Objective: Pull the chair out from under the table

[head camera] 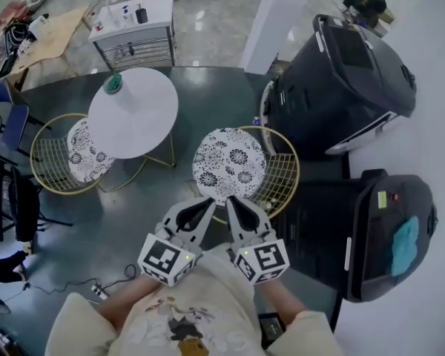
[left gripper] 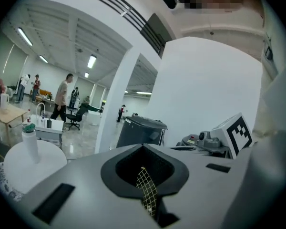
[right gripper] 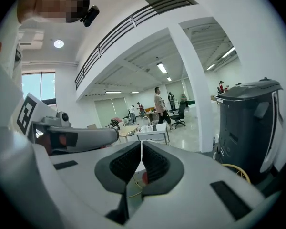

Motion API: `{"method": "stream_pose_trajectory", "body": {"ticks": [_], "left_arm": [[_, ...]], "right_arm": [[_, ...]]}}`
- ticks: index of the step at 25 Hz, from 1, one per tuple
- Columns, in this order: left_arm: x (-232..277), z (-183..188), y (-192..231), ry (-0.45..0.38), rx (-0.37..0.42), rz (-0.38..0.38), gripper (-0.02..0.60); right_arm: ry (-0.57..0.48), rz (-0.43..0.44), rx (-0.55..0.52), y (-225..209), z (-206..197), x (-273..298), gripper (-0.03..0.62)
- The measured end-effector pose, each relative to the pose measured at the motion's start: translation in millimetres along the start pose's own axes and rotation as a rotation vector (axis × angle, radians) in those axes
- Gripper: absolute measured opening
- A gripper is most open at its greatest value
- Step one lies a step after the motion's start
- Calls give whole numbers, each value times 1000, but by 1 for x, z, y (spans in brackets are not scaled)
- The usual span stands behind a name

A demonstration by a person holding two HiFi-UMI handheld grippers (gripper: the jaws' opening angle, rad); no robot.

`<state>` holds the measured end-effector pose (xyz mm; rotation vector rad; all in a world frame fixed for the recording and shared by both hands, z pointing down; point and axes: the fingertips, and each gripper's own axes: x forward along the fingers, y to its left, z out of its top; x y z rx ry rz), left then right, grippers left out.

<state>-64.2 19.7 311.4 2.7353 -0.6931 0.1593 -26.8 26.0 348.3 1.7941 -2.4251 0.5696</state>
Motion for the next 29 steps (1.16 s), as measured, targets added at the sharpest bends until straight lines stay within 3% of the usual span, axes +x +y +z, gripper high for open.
{"method": "stream_pose_trajectory", "body": {"ticks": [7,11,18,20,29], "left_arm": [[-21,-29,-87,16,40,42,8],[-22,-50,-141,29,48,61,8],[-27,-80,-224,103,63,-29,8],[-32,-84,-235,110,54,-52,8],[-48,-94,-251,137,36,-65,8]], "right_arm": [[-27,0,-74,-4,-19,-104,9],[-38,-12,-48,-20,-35,-168,8],[-57,-26,14,-24,-50,-229,8],[-56,-27,48,-19,-54,-234,8],[-62,-64,24,1,-54,-248,8]]}}
